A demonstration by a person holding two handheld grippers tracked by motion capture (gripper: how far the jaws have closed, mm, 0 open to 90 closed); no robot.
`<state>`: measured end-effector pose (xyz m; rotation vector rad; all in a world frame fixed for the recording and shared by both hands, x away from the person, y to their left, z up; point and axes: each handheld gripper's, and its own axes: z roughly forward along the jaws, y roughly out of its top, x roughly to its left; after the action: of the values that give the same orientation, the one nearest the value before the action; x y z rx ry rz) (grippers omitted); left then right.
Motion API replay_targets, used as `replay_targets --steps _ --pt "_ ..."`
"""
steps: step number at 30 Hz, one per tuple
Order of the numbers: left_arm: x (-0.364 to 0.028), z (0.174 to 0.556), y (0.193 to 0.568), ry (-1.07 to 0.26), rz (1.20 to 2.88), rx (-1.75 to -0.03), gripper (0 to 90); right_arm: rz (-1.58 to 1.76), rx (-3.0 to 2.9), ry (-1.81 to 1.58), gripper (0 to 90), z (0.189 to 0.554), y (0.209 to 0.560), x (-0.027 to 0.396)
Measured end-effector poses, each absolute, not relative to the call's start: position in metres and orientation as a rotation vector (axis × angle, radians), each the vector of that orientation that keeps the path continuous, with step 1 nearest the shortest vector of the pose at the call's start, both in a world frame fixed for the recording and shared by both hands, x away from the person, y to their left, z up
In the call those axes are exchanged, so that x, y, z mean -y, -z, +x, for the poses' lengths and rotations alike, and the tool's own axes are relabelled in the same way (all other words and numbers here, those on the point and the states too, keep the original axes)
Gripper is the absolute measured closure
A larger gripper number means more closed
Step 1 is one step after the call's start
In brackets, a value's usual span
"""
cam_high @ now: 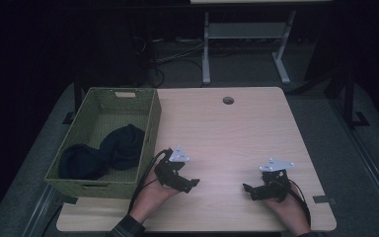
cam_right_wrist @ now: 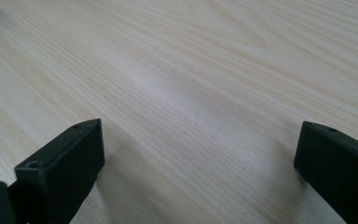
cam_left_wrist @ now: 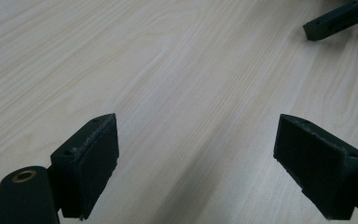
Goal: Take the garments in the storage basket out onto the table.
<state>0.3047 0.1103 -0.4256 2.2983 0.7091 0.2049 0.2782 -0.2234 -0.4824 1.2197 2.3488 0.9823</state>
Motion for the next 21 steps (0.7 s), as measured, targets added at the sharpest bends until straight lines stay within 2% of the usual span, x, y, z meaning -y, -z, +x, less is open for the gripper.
replay_targets --steps 21 --pt "-0.106 0.317 0.404 -0.161 2.330 -0.657 13.9 1.219 -2.352 -0.991 1.2 0.278 0.482 0.224"
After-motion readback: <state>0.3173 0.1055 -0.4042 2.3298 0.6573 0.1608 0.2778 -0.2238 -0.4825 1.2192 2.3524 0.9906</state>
